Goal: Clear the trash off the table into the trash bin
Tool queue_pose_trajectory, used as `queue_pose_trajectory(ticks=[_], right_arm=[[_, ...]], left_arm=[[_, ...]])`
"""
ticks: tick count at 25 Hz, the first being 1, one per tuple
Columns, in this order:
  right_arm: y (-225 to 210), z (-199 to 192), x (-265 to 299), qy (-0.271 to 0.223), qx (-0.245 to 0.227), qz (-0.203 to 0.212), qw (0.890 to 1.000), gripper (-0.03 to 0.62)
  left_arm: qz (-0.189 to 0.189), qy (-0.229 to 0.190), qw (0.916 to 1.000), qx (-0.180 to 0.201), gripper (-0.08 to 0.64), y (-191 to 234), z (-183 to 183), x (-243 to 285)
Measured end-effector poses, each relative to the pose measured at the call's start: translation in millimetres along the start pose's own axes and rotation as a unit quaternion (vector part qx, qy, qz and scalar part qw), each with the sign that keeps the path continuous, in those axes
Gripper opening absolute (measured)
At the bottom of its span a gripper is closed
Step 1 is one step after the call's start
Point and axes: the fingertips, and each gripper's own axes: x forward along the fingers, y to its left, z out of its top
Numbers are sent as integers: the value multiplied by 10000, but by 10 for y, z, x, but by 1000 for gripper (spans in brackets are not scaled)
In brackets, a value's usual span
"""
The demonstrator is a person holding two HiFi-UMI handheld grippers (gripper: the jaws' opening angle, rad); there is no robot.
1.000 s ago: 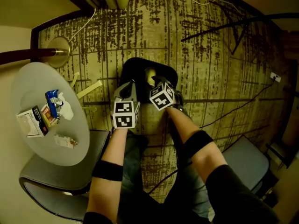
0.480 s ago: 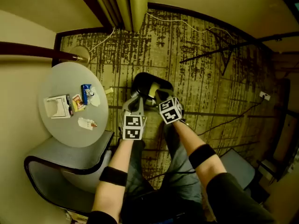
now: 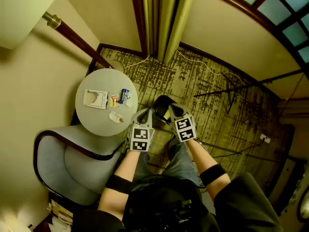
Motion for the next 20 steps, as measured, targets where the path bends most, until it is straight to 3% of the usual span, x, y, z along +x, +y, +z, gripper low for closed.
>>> queue_pose_trajectory(ticks=[8, 13, 20], right_arm=[[1038, 961, -152, -516, -862, 862, 9912, 3], [1978, 1344, -93, -754, -1447, 1793, 9702, 2], [3013, 1334, -190, -753, -1888, 2519, 9462, 1]], left_arm=[[1153, -436, 9918, -335, 0, 776, 166, -1226], [2158, -674, 9713, -740, 0, 1242, -29, -2099], [2778, -821, 9504, -1127, 0, 1589, -401, -2949]])
